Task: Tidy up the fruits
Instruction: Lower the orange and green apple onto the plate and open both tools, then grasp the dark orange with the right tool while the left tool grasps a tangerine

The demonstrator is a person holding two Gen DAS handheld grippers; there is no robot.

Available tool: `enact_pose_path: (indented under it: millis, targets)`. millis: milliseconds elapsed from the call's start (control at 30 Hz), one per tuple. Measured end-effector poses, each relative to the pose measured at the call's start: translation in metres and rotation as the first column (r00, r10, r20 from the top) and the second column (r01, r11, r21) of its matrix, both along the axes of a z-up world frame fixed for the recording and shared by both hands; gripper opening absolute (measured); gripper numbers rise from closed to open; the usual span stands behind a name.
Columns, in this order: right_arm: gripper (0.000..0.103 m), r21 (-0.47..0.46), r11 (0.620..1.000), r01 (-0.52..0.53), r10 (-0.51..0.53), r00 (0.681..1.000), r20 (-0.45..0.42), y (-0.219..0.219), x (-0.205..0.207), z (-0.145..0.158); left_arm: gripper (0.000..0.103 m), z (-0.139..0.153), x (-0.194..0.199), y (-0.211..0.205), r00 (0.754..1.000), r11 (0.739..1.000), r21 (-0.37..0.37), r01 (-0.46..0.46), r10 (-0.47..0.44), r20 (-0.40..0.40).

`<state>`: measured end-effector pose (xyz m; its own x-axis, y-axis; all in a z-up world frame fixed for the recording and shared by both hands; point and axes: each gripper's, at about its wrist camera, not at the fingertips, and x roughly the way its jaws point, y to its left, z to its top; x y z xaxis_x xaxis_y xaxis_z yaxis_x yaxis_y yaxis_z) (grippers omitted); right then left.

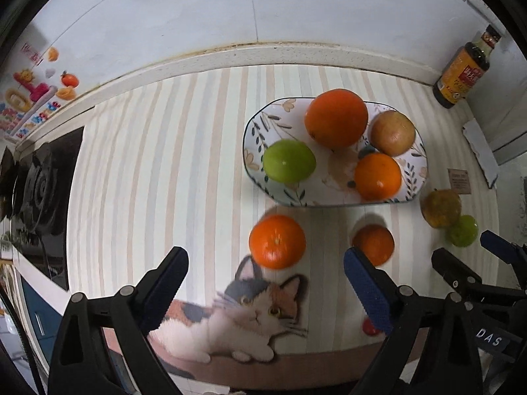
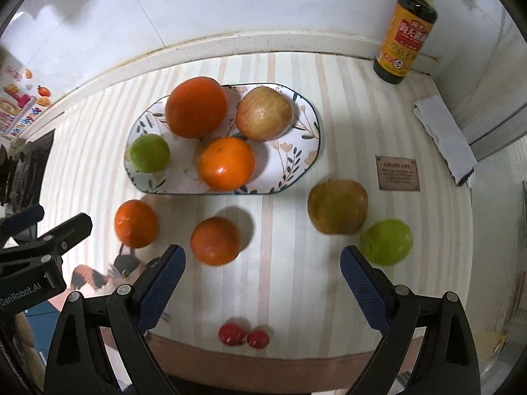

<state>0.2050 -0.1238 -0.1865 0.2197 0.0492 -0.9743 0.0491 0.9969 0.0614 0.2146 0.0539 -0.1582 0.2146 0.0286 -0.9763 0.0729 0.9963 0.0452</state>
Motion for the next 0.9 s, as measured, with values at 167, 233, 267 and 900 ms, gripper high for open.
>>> enact_pose_path:
  millis: [167,233,267,900]
  targets:
    - [0.097,0.009,1.0,-0.006,0.005,0.999,0.045,0.0,-0.02,0.025,0.097,0.013,-0.02,0.002,1.0,1.0,-0.009,-0.006,0.006,0.022]
    - [0.097,0.017,1.0,-0.01,0.009,0.998,0.059,0.002,-0.026,0.033,0.097,0.019,-0.027,0.002,0.999,1.0,-0.009,-0.006,0.007,0.031]
    - [0.097,0.024,1.0,-0.011,0.009,0.998,0.067,0.003,-0.029,0.039,0.097,0.021,-0.029,0.002,0.999,1.0,-0.011,-0.007,0.007,0.036]
    - [0.097,0.279,0.957,0.085,-0.049,0.99,-0.135,0.0,0.018,-0.041,0.102,-0.046,0.019,0.024,0.988,0.99,-0.11,-0.089,0.073,-0.138]
